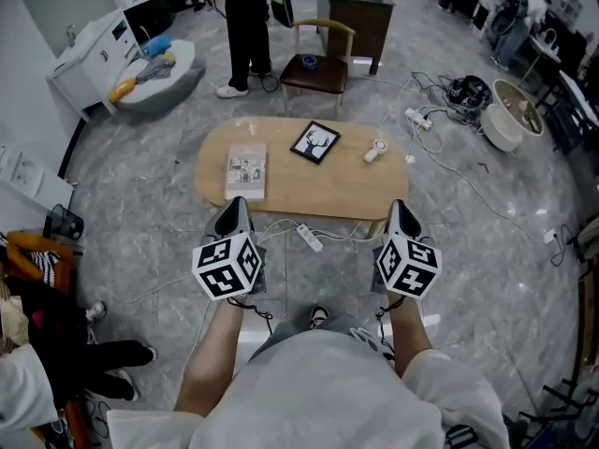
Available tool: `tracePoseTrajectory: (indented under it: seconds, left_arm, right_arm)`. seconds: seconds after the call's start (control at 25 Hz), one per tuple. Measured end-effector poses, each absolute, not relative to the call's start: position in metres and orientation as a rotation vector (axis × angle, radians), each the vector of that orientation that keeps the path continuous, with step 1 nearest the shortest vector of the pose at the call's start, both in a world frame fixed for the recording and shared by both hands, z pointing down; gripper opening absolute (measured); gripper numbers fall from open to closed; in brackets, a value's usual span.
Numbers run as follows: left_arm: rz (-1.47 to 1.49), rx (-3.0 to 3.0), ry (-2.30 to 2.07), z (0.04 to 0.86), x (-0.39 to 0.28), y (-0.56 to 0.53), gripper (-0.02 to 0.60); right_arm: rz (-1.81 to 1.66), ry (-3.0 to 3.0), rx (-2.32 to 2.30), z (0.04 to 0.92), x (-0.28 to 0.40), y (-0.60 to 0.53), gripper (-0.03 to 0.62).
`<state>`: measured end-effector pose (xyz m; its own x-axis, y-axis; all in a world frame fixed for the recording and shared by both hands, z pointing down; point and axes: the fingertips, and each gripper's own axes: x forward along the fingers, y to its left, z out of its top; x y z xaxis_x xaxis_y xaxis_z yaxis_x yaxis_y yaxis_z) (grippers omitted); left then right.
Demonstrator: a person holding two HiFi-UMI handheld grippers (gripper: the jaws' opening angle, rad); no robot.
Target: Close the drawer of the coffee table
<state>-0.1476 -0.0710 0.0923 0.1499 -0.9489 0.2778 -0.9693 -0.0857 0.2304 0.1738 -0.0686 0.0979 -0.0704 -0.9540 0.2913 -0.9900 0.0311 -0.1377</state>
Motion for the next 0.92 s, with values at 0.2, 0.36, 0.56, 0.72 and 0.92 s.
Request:
tracePoseTrajectory:
  seconds: [0.2, 0.36, 0.56, 0.72, 0.92]
  left_arm:
    - [0.094, 2.084, -1.824, 0.095, -0.141, -0.070, -0.005]
    - [0.109, 2.092, -1.816, 0.096, -0.137, -0.072, -0.005]
    - [0.124, 2.091, -1.807, 0.098, -0.140, -0.077, -0.005]
    - [0.134, 2.089, -1.802, 0.102, -0.142, -0.077, -0.005]
    - [0.130, 2.087, -1.803, 0.101, -0.147, -0.079, -0.005]
  right_arm:
    - [0.472, -2.150, 2.053, 0.100, 0.177, -0.064, 0.000]
    - [0.467, -2.148, 2.049, 0.100, 0.175, -0.065, 0.000]
    - [0.460, -2.127, 2.054, 0.098, 0.171, -0.071, 0.000]
    - [0.453, -2.130, 2.052, 0.097, 0.169, -0.073, 0.000]
    - [0.447, -2.145, 2.045, 0.095, 0.162, -0.076, 0.000]
